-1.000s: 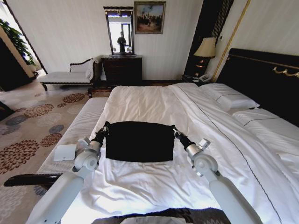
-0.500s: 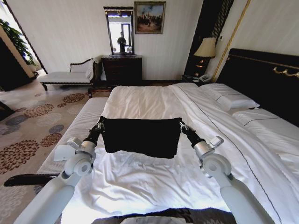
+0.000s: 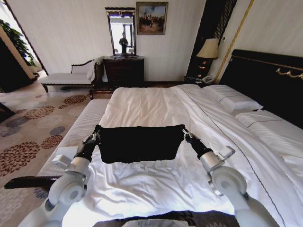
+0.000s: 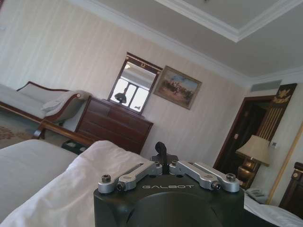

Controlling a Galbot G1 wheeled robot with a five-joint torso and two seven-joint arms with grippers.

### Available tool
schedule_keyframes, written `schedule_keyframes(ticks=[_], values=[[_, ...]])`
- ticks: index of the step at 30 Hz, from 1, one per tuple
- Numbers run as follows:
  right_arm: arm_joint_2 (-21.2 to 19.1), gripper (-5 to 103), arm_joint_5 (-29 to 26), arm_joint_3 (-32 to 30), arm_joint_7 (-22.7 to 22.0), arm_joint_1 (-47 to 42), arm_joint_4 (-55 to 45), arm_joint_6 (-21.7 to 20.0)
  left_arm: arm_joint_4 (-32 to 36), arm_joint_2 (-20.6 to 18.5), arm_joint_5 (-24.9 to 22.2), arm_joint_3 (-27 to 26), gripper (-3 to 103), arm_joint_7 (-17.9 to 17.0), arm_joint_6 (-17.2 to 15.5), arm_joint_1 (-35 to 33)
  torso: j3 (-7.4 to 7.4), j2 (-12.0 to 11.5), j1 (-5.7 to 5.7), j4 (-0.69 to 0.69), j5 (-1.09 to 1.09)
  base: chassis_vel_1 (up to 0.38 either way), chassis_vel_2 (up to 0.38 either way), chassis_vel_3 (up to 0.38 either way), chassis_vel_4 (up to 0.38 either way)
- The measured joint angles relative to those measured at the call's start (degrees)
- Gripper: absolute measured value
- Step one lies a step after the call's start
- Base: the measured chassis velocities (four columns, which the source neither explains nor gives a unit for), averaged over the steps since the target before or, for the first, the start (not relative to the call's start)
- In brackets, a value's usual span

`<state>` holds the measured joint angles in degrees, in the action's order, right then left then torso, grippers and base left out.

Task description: Fold the clothes on the bed.

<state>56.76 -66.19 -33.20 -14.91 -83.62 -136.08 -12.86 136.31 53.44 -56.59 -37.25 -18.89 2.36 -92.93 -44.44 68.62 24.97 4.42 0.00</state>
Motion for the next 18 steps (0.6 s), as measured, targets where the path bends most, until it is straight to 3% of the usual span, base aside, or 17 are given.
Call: schedule_keyframes(ticks=[2,6,9,11,14,16,18], values=[[0.08,0,-0.85,-2.16,-2.08,-2.76,-4.12,-3.19,3.06,1.08,0.48,-2.41,1,-0.49,-0.72,-7.11,-0.01,0.0,0.0,-0.01,0.0,0.0,0.0,0.0,0.0],[0.26,0,-2.43,-3.79,-4.92,-5.48,-7.28,-6.65,5.1,2.66,2.89,-2.91,1,-0.62,-1.59,-14.0,0.0,0.01,-0.01,-0.01,0.01,0.0,0.0,0.0,0.0],[0.37,0,-4.84,-3.61,-7.16,-5.24,-7.31,-8.97,4.49,3.06,4.45,-1.72,1,-1.01,-2.29,-14.78,0.0,0.01,-0.02,0.0,0.01,0.0,0.0,0.0,0.0],[0.43,0,-5.87,-1.52,-9.05,-2.52,-4.14,-10.12,1.74,2.84,5.23,0.82,1,-2.45,-3.15,-12.58,0.0,0.01,-0.02,-0.01,0.0,0.0,0.0,0.0,0.0],[0.56,0,-6.46,2.84,-10.36,3.78,4.2,-10.56,-6.07,1.57,2.95,7.58,1,-6.01,-5.54,-1.35,-0.02,-0.01,0.01,-0.04,0.01,0.0,0.0,0.0,0.0],[0.6,0,-6.29,3.72,-10.33,5.04,6.02,-10.56,-8.17,1.27,2.34,9.22,1,-6.48,-5.86,1.38,-0.02,-0.01,0.01,-0.03,0.0,0.0,0.0,0.0,0.0],[0.65,0,-5.01,7.28,-9.46,10.33,13.71,-10.11,-17.44,0.55,-0.38,16.65,1,-7.63,-6.49,13.06,-0.03,-0.02,0.04,0.04,-0.02,0.0,0.0,0.0,0.0]])
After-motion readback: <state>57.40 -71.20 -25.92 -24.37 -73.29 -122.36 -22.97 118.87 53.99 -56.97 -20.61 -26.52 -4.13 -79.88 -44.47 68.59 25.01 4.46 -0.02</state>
